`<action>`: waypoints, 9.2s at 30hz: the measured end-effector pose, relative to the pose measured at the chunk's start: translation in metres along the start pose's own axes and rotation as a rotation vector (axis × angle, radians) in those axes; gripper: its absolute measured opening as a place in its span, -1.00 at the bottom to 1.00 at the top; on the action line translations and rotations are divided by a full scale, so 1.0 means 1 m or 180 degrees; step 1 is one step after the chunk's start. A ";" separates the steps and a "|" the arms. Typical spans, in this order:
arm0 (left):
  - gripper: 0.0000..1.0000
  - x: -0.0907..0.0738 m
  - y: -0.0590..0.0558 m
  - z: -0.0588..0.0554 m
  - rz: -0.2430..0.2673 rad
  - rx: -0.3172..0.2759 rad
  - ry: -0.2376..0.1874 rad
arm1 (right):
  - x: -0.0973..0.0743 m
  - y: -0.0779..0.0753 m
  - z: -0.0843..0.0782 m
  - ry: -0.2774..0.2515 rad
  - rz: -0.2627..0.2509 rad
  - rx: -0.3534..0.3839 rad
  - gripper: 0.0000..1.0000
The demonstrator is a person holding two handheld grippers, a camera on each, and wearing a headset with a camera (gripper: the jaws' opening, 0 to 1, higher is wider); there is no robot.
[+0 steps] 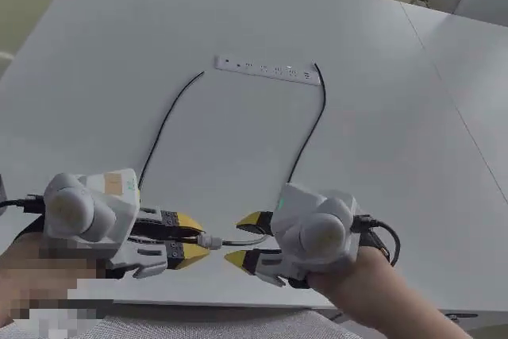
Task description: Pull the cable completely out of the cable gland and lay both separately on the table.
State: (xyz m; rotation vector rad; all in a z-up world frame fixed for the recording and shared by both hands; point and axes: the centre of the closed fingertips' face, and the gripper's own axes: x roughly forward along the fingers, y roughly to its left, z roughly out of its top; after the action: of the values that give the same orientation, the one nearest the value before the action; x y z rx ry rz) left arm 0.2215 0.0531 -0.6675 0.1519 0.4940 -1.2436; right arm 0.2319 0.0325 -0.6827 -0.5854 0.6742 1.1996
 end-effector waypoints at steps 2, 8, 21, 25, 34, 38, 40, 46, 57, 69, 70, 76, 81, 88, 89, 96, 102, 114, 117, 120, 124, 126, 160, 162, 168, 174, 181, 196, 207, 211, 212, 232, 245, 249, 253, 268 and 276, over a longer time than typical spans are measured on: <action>-0.69 0.000 0.000 -0.001 -0.0004 0.0051 0.0017 | 0.001 0.004 0.003 -0.0036 0.0086 0.0051 -0.57; -0.69 0.001 -0.001 0.007 -0.0039 0.0018 -0.0079 | 0.009 0.011 0.000 0.0083 0.0122 -0.0158 -0.64; -0.69 0.002 0.001 0.003 -0.0048 0.0014 -0.0005 | 0.003 0.011 0.006 -0.0005 -0.0034 -0.0223 -0.96; -0.69 0.004 0.000 0.004 -0.0063 0.0002 0.0001 | 0.004 0.012 0.004 0.0011 -0.0020 -0.0313 -0.97; -0.69 0.006 0.002 0.004 -0.0059 -0.0007 0.0013 | 0.006 0.008 0.004 0.0001 -0.0094 -0.0320 -1.00; -0.69 0.007 0.003 0.006 -0.0056 -0.0007 -0.0005 | 0.005 0.005 0.005 -0.0041 -0.0126 -0.0262 -1.00; -0.69 0.007 0.004 0.006 -0.0055 0.0013 -0.0001 | 0.005 0.005 0.004 -0.0051 -0.0130 -0.0235 -1.00; -0.69 0.008 0.005 0.006 -0.0047 0.0022 0.0005 | 0.006 0.000 0.000 -0.0014 -0.0155 -0.0091 -1.00; -0.69 0.005 0.013 0.009 -0.0010 -0.0022 -0.0045 | 0.004 -0.013 -0.006 -0.0048 -0.0208 0.0283 -1.00; -0.69 0.006 0.018 0.012 0.0004 -0.0020 -0.0062 | 0.000 -0.033 -0.030 -0.0012 -0.0398 0.0883 -1.00; -0.69 0.007 0.018 0.012 -0.0002 -0.0020 -0.0061 | 0.000 -0.035 -0.034 -0.0009 -0.0421 0.0964 -1.00; -0.69 0.010 0.016 0.012 -0.0023 -0.0025 -0.0057 | 0.001 -0.042 -0.047 0.0021 -0.0492 0.1321 -1.00; -0.69 0.011 0.015 0.011 -0.0039 -0.0025 -0.0044 | 0.001 -0.044 -0.057 0.0021 -0.0492 0.1489 -1.00; -0.69 0.010 0.016 0.008 -0.0022 -0.0068 0.0003 | 0.001 -0.036 -0.056 -0.0011 -0.0384 0.1351 -0.99; -0.69 0.010 0.017 0.008 0.0001 -0.0089 -0.0006 | 0.000 -0.036 -0.053 -0.0070 -0.0368 0.1378 -0.98; -0.69 0.008 0.017 0.014 0.0001 -0.0122 -0.0028 | -0.002 -0.037 -0.050 -0.0136 -0.0365 0.1393 -0.95; -0.69 0.009 0.016 0.014 -0.0003 -0.0145 0.0017 | -0.008 -0.034 -0.047 -0.0169 -0.0395 0.1297 -0.94; -0.69 0.014 0.011 0.016 -0.0022 -0.0220 0.0044 | -0.021 -0.023 -0.004 0.0000 -0.1040 -0.0035 -0.69; -0.69 0.014 0.012 0.018 -0.0023 -0.0228 0.0059 | -0.010 -0.013 -0.001 0.0059 -0.0943 -0.0027 -0.79; -0.69 0.016 0.013 0.019 -0.0026 -0.0207 0.0074 | -0.009 -0.013 0.000 0.0059 -0.0970 -0.0119 -0.81; -0.69 0.017 0.011 0.021 -0.0040 -0.0200 0.0071 | -0.011 -0.019 -0.002 0.0103 -0.1026 -0.0185 -0.91; -0.69 0.018 0.011 0.022 -0.0040 -0.0211 0.0064 | -0.012 -0.020 -0.002 0.0096 -0.1042 -0.0188 -0.96; -0.69 0.024 0.008 0.032 0.0029 -0.0098 0.0048 | -0.027 -0.037 -0.052 -0.0087 -0.0978 0.1354 -1.00; -0.69 0.025 0.009 0.032 0.0038 -0.0091 0.0055 | -0.027 -0.040 -0.058 -0.0083 -0.0989 0.1485 -1.00; -0.69 0.025 0.007 0.032 0.0068 0.0014 0.0119 | -0.026 -0.042 -0.069 -0.0021 -0.0988 0.1572 -1.00; -0.69 0.025 0.007 0.031 0.0118 -0.0027 0.0098 | -0.025 -0.043 -0.072 0.0006 -0.0989 0.1572 -1.00; -0.69 0.025 0.012 0.028 0.0146 -0.0100 0.0117 | -0.025 -0.038 -0.069 -0.0052 -0.0948 0.1478 -0.99; -0.70 0.028 0.017 0.032 0.0104 -0.0054 0.0098 | -0.026 -0.028 -0.023 -0.0107 -0.0867 0.0524 -0.66; -0.69 0.027 0.016 0.032 0.0061 -0.0083 0.0092 | -0.012 -0.029 -0.005 0.0107 -0.0887 -0.0015 -0.85; -0.69 0.026 0.015 0.030 0.0049 -0.0100 0.0103 | -0.012 -0.029 -0.005 0.0141 -0.0899 -0.0108 -0.94; -0.69 0.026 0.014 0.029 0.0045 -0.0109 0.0107 | -0.011 -0.029 -0.006 0.0147 -0.0902 -0.0122 -0.95; -0.69 0.032 0.016 0.031 0.0057 -0.0100 0.0116 | -0.022 -0.046 -0.043 0.0226 -0.0946 0.0406 -1.00; -0.69 0.034 0.017 0.033 0.0068 -0.0081 0.0118 | -0.020 -0.055 -0.074 0.0135 -0.0892 0.1483 -1.00; -0.69 0.034 0.015 0.032 0.0072 -0.0074 0.0118 | -0.018 -0.054 -0.083 0.0133 -0.0865 0.1717 -1.00; -0.69 0.034 0.013 0.029 0.0066 -0.0047 0.0157 | -0.012 -0.052 -0.093 0.0146 -0.0832 0.1914 -1.00; -0.69 0.033 0.011 0.029 0.0059 -0.0053 0.0169 | -0.009 -0.051 -0.095 0.0125 -0.0811 0.1860 -1.00; -0.69 0.032 0.012 0.027 0.0048 -0.0104 0.0163 | -0.014 -0.048 -0.093 0.0074 -0.0820 0.1694 -0.93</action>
State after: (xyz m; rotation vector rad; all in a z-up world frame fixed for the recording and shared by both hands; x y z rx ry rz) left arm 0.2474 0.0193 -0.6591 0.1597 0.5563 -1.2187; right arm 0.2602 -0.0564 -0.7313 -0.2276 0.8694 0.7306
